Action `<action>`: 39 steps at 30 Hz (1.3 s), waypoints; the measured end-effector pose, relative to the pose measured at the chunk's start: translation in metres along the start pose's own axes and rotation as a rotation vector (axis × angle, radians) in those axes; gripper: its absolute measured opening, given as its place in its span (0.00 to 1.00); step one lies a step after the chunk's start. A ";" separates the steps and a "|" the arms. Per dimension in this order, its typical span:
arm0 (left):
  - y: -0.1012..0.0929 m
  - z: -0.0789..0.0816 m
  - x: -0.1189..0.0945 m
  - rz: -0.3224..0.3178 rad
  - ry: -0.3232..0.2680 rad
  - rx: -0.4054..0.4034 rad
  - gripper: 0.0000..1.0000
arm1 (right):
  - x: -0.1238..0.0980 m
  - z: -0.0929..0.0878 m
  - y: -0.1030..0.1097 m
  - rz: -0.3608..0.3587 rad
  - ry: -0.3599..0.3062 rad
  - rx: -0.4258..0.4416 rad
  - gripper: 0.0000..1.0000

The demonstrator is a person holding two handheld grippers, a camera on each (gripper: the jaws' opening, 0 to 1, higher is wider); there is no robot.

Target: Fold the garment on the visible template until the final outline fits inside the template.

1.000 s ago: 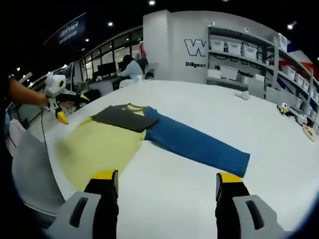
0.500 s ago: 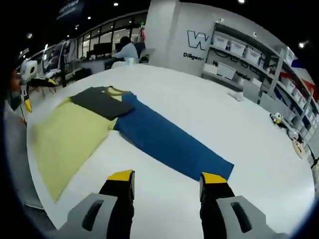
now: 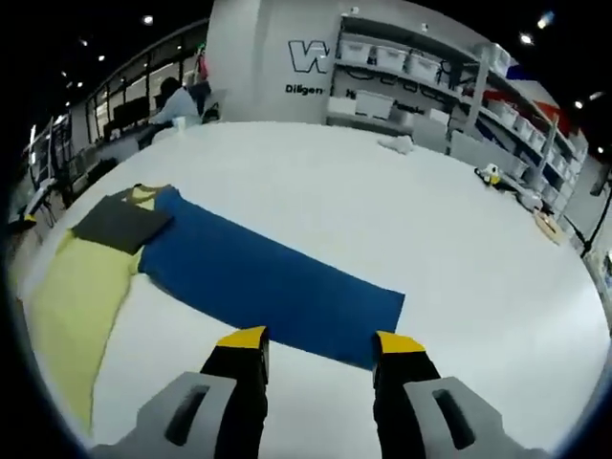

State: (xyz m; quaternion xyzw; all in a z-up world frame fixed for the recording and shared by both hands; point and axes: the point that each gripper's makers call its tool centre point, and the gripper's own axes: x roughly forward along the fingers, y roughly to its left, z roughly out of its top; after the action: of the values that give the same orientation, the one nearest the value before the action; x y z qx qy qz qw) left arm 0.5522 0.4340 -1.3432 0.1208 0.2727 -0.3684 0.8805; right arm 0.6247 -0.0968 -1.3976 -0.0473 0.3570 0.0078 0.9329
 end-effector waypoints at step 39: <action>0.030 -0.033 -0.045 0.144 0.026 -0.119 0.96 | 0.026 -0.032 -0.033 -0.134 0.105 0.136 0.33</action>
State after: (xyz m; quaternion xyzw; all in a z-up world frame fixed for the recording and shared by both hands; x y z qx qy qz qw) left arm 0.5346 0.4950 -1.3441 0.0924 0.2962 -0.2859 0.9067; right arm 0.6244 -0.1330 -1.4360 -0.0080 0.4012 -0.0813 0.9123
